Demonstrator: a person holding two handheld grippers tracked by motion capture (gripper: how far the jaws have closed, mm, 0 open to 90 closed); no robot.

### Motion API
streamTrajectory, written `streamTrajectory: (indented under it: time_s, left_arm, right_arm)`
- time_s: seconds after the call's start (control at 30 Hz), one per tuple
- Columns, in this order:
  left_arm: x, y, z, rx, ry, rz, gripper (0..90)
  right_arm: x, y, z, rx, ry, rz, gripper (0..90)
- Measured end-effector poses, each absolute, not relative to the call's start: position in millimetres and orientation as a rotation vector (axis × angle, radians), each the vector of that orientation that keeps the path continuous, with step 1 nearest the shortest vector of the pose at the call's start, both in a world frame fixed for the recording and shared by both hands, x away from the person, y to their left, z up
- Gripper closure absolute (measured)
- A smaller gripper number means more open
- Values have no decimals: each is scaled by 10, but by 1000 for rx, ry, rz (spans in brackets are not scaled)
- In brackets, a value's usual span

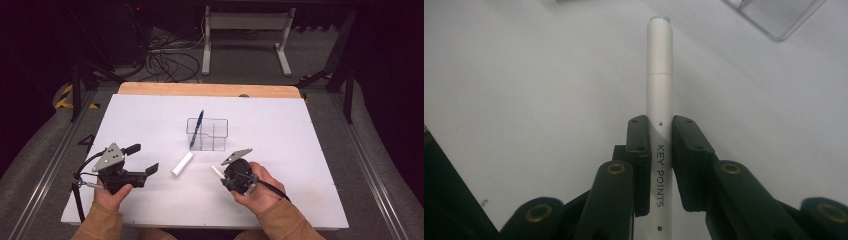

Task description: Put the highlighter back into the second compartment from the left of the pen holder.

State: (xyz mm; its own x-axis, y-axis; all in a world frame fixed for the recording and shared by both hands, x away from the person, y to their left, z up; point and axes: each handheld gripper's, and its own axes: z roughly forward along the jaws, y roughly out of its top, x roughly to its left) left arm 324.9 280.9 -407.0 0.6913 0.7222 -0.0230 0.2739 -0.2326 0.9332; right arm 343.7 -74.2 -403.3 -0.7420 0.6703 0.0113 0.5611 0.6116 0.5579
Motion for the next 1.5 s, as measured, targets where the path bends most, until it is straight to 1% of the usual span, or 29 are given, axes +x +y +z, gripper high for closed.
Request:
streamTrajectory:
  time_s: [0.43,0.93,1.2,1.5]
  left_arm:
    - [3248,2802,-4067,1809,785,517,103]
    - [3244,2802,-4065,1805,787,519,103]
    - [3248,2799,-4069,1808,784,523,103]
    - [3248,2802,-4068,1806,783,524,103]
  right_arm:
    - [3486,-864,-3829,1000,2570,1049,790]
    - [3537,-950,-3757,958,2521,1141,789]
    - [3570,-960,-3711,871,2521,1179,789]
    - [3665,-992,-3628,800,2485,1311,789]
